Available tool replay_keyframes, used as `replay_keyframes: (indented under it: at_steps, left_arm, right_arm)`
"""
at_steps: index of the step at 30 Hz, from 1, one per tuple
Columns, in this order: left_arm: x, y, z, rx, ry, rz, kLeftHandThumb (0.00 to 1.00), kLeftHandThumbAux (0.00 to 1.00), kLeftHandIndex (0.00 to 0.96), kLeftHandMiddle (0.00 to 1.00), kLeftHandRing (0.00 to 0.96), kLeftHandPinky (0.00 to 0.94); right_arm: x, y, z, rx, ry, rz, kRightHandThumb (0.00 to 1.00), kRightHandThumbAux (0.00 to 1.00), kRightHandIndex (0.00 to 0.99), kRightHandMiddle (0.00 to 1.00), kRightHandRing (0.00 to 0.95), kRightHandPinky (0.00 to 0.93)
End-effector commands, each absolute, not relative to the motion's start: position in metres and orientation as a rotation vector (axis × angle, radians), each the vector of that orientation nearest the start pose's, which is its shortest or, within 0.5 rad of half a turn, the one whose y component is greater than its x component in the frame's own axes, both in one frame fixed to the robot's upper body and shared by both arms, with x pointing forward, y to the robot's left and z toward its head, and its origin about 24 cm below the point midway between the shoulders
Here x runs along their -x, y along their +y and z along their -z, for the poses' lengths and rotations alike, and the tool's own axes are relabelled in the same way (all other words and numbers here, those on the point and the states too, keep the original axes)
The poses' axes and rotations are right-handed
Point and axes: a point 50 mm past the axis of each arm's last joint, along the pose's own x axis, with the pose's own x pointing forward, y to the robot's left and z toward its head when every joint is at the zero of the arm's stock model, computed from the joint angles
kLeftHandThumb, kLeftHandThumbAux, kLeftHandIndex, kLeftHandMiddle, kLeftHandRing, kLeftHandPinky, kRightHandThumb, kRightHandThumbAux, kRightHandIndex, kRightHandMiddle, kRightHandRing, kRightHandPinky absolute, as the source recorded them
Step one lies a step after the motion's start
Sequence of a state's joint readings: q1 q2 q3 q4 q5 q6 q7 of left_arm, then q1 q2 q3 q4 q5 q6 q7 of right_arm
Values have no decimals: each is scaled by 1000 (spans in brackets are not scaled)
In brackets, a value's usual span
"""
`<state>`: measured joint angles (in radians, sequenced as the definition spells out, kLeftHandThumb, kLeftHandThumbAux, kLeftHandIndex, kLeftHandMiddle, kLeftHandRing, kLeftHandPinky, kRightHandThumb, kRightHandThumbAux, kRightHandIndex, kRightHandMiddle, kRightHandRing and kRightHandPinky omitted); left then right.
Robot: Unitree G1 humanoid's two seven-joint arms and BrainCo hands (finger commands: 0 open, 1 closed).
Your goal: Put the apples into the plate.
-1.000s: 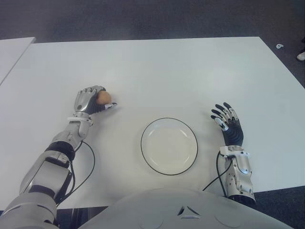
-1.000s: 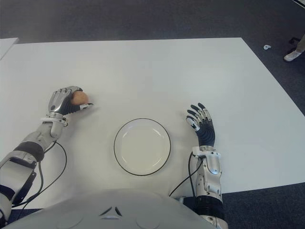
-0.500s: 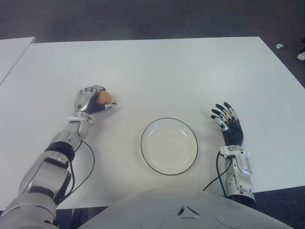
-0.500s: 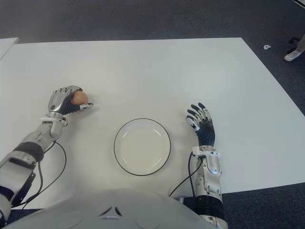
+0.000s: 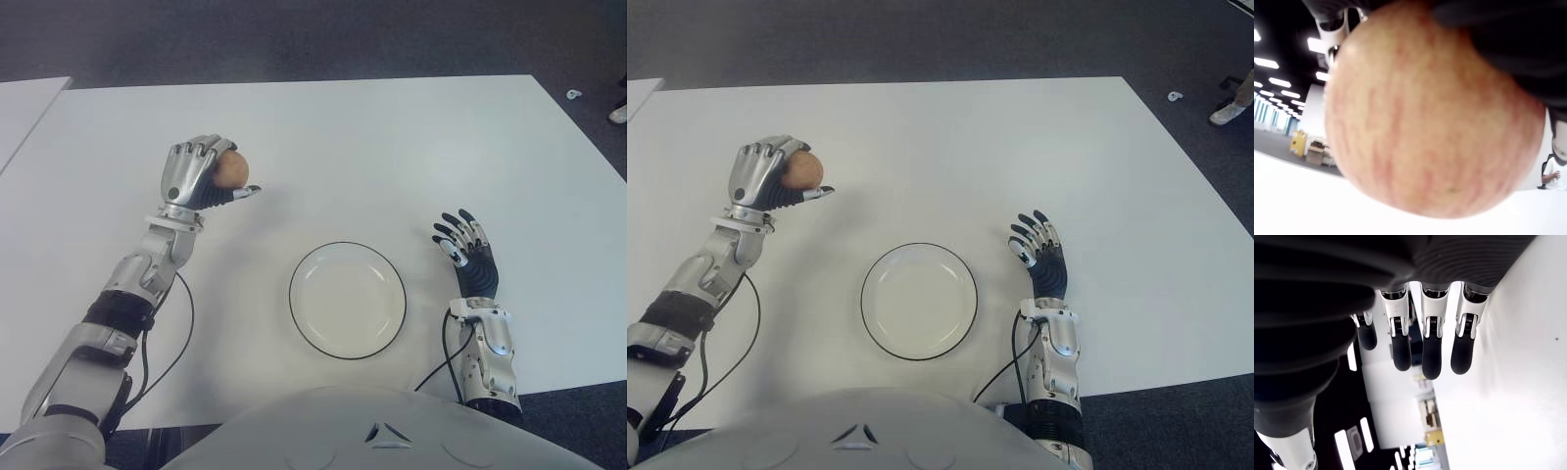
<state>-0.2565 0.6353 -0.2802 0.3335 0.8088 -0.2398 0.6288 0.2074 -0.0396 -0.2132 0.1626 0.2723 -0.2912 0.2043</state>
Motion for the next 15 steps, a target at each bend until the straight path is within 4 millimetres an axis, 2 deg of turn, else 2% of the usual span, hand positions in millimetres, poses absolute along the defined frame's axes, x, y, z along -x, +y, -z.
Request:
replay_keyframes:
  at_steps: [1,15]
  left_arm:
    - [-285,219,-92,-1412,-568,-114,750,695,443,888,885,865]
    - [-287,213,-104,-1432,-608,-101,750,694,444,887,886,864]
  right_arm:
    - [-188,-213,22,-203,98,143,531,734,135,247,271,309]
    - [-189,-208,25,-176,115,120,501,742,122,237,256,288]
